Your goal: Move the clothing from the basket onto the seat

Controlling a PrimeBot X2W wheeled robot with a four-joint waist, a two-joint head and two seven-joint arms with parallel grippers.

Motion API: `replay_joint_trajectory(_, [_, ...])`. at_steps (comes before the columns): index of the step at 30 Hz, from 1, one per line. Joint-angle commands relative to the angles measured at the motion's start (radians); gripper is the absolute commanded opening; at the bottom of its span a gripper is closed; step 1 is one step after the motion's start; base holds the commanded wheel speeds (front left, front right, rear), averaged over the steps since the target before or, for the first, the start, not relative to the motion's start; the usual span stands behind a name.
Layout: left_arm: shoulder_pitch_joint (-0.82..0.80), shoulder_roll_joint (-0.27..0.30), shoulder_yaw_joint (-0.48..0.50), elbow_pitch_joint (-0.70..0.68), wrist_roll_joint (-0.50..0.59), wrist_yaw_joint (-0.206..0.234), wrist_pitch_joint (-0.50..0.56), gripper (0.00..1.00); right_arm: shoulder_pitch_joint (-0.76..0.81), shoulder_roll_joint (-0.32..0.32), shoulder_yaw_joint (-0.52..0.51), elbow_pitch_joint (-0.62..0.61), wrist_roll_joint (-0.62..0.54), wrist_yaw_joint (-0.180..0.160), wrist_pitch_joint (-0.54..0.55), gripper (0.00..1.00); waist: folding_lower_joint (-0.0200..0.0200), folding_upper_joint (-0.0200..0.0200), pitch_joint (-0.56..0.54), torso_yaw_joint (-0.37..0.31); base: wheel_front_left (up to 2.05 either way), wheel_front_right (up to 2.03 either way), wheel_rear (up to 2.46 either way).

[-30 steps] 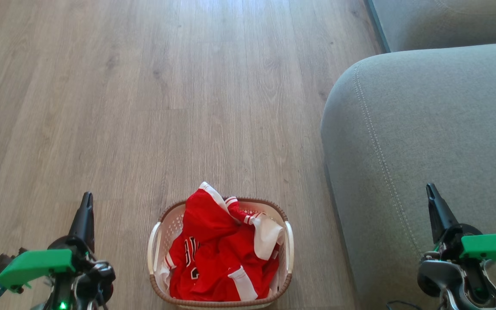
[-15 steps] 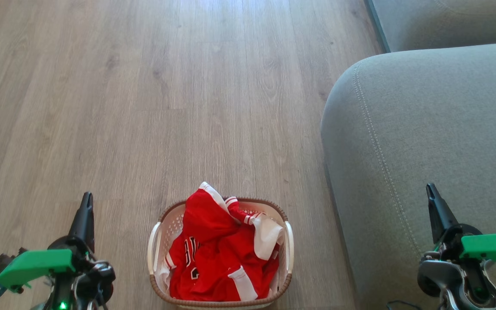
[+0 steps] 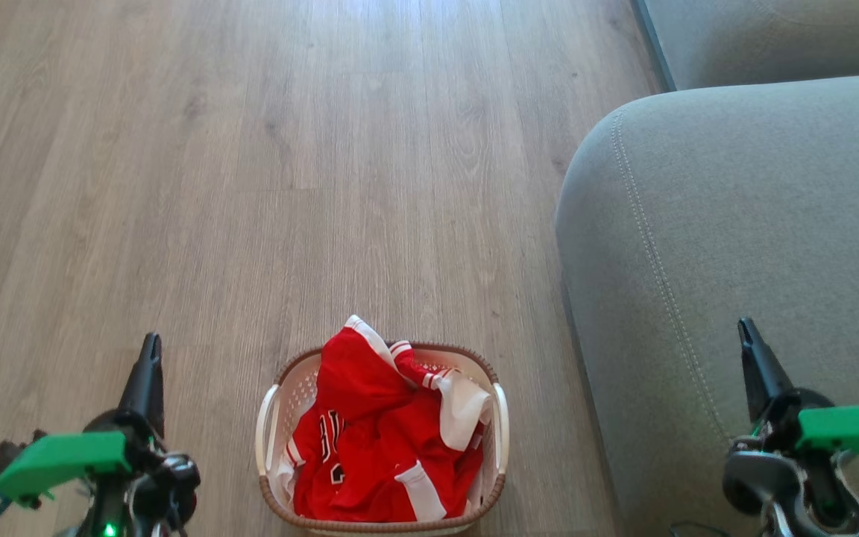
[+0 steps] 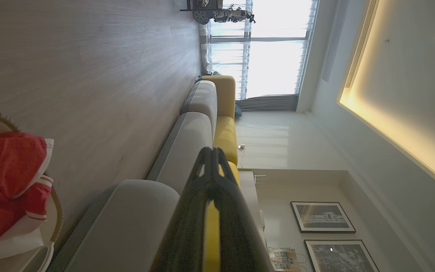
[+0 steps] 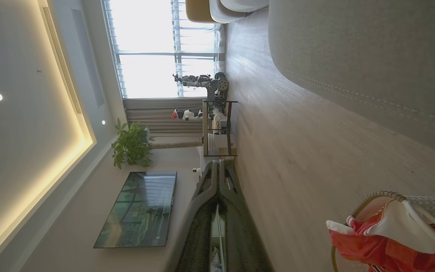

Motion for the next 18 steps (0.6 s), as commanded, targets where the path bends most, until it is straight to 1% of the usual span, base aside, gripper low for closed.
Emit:
replay_joint_trajectory(1, [0.000, 0.000, 0.000, 0.000, 0.000, 0.000, 0.000, 1.00, 0.000, 0.000, 0.000, 0.000, 0.000, 0.000, 0.000, 1.00, 0.0000, 0.0000, 0.000, 0.000, 0.00, 0.00, 0.00])
replay_joint_trajectory(4, [0.016, -0.002, -0.003, 0.034, 0.000, 0.001, -0.002, 1.00, 0.016, 0.004, 0.006, 0.035, -0.001, 0.000, -0.001, 1.00, 0.0000, 0.0000, 0.000, 0.000, 0.00, 0.00, 0.00])
replay_joint_trajectory(18, [0.013, -0.001, -0.022, -0.005, 0.017, 0.000, -0.043, 1.00, 0.019, 0.000, 0.041, -0.020, -0.035, 0.001, -0.043, 1.00, 0.0000, 0.0000, 0.000, 0.001, 0.00, 0.00, 0.00])
